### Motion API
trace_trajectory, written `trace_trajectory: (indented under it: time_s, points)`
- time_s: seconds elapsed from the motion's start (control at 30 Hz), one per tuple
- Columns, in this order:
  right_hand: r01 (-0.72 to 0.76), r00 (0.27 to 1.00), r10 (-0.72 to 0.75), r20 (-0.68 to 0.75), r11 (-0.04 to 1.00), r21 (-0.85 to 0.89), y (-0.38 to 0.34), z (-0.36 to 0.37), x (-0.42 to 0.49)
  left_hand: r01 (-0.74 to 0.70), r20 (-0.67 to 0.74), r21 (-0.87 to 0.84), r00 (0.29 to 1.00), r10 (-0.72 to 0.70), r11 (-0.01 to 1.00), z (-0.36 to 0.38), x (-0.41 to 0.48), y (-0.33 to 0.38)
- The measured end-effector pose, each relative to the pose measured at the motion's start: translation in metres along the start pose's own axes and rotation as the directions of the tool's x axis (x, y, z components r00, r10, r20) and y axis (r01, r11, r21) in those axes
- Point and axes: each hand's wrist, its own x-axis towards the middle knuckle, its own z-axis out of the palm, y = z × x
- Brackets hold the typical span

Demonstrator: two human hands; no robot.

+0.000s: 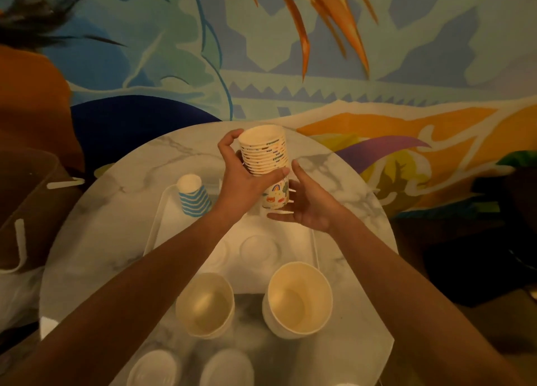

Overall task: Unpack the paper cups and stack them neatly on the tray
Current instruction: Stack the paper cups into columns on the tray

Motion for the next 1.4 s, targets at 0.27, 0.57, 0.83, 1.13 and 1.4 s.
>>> trace_trajectory:
  time_s: [0.27, 0.57, 0.83, 1.13, 1.4]
  points:
    - [0.05, 0.995, -0.096, 0.035, 0.755, 0.654, 0.009, -0.02, 0.0, 0.086, 0.105, -0.12, 0.992, -0.074, 0.989, 0.035, 0.007, -0.011]
    - [0.405, 0.863, -0.172, -0.474, 0.796, 0.45, -0.009, -0.073, -0.007, 0.403, 0.108, 0.025, 0.909, -0.403, 0.915, 0.027, 0.019, -0.029]
    - [0.324, 0.765, -0.286, -0.577, 0.945, -0.038, -0.016, -0.083, 0.008, 0.602, 0.069, 0.003, 0.796, -0.601, 0.798, 0.032, 0.028, -0.048]
    - [0.275, 0.737, -0.561, -0.377, 0.758, -0.591, -0.044, -0.037, 0.029, 0.567, 0.099, 0.065, 0.815, -0.571, 0.821, 0.024, 0.026, -0.04]
    - [0.197, 0.754, -0.651, -0.089, 0.353, -0.915, -0.037, -0.006, 0.038, 0.38, 0.112, 0.121, 0.913, -0.393, 0.917, 0.018, 0.018, -0.019]
